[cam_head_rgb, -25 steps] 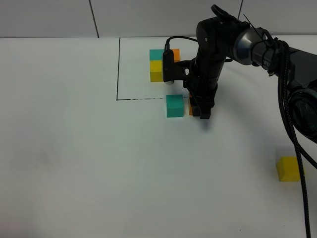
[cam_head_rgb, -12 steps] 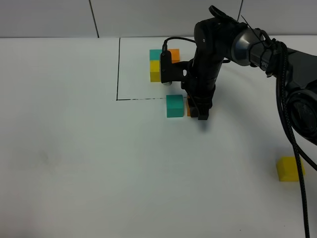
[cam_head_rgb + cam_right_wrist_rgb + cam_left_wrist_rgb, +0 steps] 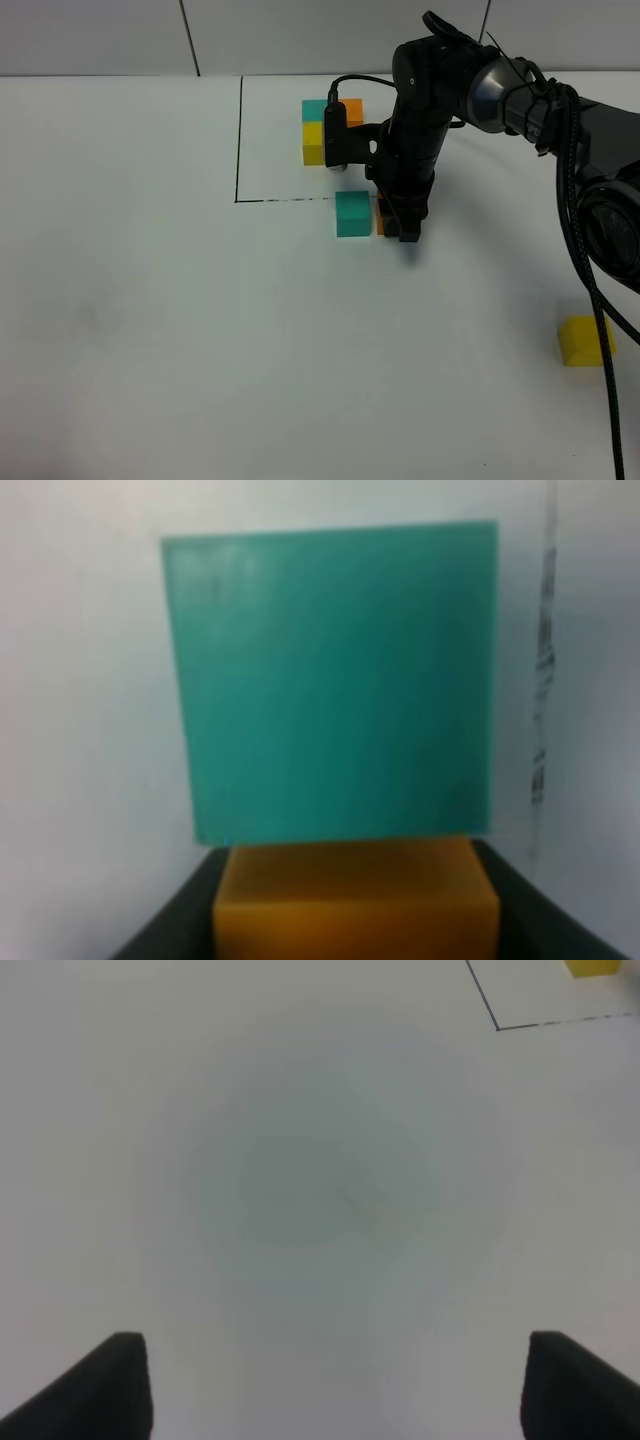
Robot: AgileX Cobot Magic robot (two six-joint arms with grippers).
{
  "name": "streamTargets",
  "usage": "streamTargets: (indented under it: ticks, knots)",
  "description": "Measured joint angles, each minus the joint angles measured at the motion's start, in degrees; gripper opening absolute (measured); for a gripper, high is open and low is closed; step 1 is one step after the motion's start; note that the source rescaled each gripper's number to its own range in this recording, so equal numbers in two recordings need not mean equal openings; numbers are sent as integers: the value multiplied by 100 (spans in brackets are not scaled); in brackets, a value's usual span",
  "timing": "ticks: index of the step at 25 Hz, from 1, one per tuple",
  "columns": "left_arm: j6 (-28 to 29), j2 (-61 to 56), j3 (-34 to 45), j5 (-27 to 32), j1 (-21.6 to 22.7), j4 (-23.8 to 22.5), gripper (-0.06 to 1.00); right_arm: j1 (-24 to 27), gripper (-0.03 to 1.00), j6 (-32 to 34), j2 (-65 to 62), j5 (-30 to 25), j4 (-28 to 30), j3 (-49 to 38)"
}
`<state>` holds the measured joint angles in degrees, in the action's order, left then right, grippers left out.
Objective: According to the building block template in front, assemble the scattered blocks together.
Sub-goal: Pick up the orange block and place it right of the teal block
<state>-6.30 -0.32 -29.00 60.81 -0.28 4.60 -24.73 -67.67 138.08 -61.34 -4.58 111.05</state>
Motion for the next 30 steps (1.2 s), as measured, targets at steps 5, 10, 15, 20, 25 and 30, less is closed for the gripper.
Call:
streamTargets:
  ticks: [5,10,15,20,25,30]
  knots:
    - [0,0,0,0,0,0,82,-5,1,0,18,5,-82,7]
    - [0,0,0,0,0,0,82,-16,1,0,18,5,-149,7]
    - [0,0,0,0,0,0,82,-33,1,0,20,5,-149,7]
    - [0,0,0,0,0,0,82,-46,1,0,25,5,-149,7]
    - [0,0,0,0,0,0,82,-50,1,-71,27,-11,-154,7]
    - [0,0,0,0,0,0,82,-57,1,-125,27,-21,-160,7]
